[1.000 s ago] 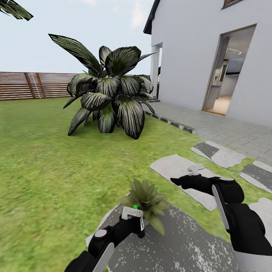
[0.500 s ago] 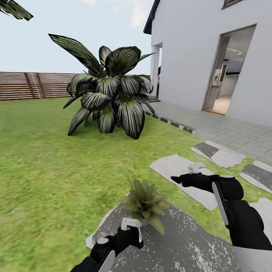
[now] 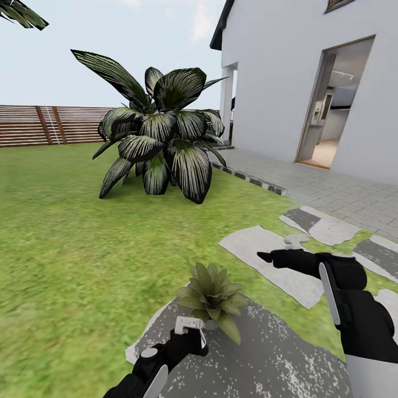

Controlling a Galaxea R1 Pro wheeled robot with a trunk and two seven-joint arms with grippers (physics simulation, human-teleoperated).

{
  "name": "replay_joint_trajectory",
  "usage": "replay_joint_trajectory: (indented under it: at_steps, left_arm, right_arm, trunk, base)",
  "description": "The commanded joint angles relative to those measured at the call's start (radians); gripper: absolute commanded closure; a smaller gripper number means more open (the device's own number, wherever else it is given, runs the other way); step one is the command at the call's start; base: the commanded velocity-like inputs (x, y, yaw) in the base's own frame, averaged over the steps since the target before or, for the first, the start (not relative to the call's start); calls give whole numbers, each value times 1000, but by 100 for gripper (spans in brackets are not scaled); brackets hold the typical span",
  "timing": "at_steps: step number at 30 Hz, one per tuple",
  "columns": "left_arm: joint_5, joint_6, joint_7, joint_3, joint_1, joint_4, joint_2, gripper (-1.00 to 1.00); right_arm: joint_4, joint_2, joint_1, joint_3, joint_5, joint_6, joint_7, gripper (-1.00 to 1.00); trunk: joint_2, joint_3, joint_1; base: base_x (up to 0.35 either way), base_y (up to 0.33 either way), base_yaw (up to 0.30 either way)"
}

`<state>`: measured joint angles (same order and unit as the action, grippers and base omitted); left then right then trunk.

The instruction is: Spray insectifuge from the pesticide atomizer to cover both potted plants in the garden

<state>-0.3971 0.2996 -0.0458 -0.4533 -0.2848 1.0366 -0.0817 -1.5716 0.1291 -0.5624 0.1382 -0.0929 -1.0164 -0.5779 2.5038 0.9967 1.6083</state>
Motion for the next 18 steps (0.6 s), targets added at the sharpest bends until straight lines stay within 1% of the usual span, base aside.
replay_joint_trajectory:
  at_steps: [1,5,8,12,15,18]
  left_arm:
    - [-6,6,-1,1,-1,1,0,100]
    - [-8,11,-2,1,-10,0,0,100]
    - [-13,13,-3,3,-17,-18,-1,100]
    - [-39,10,-2,2,-19,-28,0,100]
    - [-48,8,-1,1,-20,-30,-1,100]
    - [-48,5,0,0,-20,-31,-3,100]
  right_arm:
    - [-2,0,-1,1,-10,-3,-10,-100]
    - [-7,0,0,-1,-10,-3,-10,-100]
    - [-10,0,1,-1,-11,-3,-10,-100]
    - [-11,0,2,-2,-11,-3,-10,-100]
    - [-11,0,2,-2,-11,-3,-10,-100]
    - [-11,0,2,-4,-11,-2,-10,-100]
  trunk:
    - [0,1,0]
    - [0,1,0]
    - [0,1,0]
    - [0,1,0]
    - [0,1,0]
    - [0,1,0]
  base:
    - [0,0,0]
    - [0,0,0]
    - [0,0,0]
    - [0,0,0]
    - [0,-6,0]
    - [0,-184,0]
